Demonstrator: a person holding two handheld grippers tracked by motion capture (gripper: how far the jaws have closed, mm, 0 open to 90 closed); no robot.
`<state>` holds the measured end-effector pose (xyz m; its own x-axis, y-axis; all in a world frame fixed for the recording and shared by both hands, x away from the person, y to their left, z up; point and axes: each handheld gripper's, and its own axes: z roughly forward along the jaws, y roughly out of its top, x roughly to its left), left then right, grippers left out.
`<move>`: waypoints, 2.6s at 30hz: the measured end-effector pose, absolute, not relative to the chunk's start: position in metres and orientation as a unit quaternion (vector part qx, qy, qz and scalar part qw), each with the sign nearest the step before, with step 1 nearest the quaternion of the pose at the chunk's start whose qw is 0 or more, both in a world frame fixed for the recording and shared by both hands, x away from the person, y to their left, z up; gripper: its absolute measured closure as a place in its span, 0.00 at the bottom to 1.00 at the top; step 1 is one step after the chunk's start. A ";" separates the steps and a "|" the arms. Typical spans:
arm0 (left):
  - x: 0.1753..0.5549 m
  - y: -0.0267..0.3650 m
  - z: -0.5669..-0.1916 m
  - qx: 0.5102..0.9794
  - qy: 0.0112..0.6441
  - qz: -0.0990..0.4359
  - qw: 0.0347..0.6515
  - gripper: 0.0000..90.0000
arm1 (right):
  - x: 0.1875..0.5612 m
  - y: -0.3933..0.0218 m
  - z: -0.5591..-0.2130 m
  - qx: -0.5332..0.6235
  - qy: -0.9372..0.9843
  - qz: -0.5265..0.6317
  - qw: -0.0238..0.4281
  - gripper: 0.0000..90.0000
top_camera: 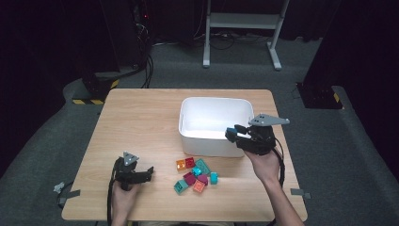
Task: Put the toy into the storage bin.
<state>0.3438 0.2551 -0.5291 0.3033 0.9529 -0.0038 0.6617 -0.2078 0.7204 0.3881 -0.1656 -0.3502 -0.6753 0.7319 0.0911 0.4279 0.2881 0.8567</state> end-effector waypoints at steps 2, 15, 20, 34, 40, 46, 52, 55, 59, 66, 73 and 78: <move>0.344 0.255 -0.529 0.742 0.544 0.229 0.317 0.09 | 0.393 -0.165 -0.348 0.371 0.784 0.469 0.164 0.67; 0.344 0.255 -0.529 0.742 0.543 0.229 0.317 0.09 | 0.417 -0.161 -0.349 0.389 0.782 0.456 0.171 0.67; 0.344 0.255 -0.529 0.743 0.543 0.229 0.317 0.09 | 0.428 -0.159 -0.352 0.397 0.781 0.449 0.173 0.66; 0.344 0.255 -0.529 0.743 0.544 0.229 0.317 0.09 | 0.457 -0.151 -0.366 0.422 0.787 0.413 0.175 0.65; 0.344 0.255 -0.529 0.742 0.544 0.229 0.317 0.09 | 0.461 -0.151 -0.370 0.431 0.785 0.409 0.173 0.55; 0.344 0.255 -0.529 0.742 0.544 0.229 0.318 0.09 | 0.457 -0.152 -0.372 0.424 0.786 0.413 0.178 0.50; 0.344 0.255 -0.529 0.742 0.543 0.229 0.318 0.09 | 0.448 -0.155 -0.368 0.415 0.781 0.429 0.181 0.46; 0.344 0.255 -0.529 0.742 0.544 0.229 0.318 0.09 | 0.443 -0.156 -0.365 0.410 0.778 0.440 0.181 0.46; 0.344 0.255 -0.529 0.742 0.544 0.229 0.318 0.09 | 0.435 -0.159 -0.364 0.403 0.773 0.455 0.181 0.49; 0.344 0.255 -0.529 0.742 0.544 0.229 0.318 0.09 | 0.417 -0.165 -0.363 0.392 0.764 0.477 0.188 0.50; 0.344 0.255 -0.529 0.742 0.544 0.229 0.317 0.09 | 0.400 -0.168 -0.365 0.378 0.764 0.486 0.190 0.53; 0.344 0.255 -0.529 0.742 0.544 0.229 0.318 0.09 | 0.389 -0.168 -0.365 0.370 0.766 0.488 0.192 0.53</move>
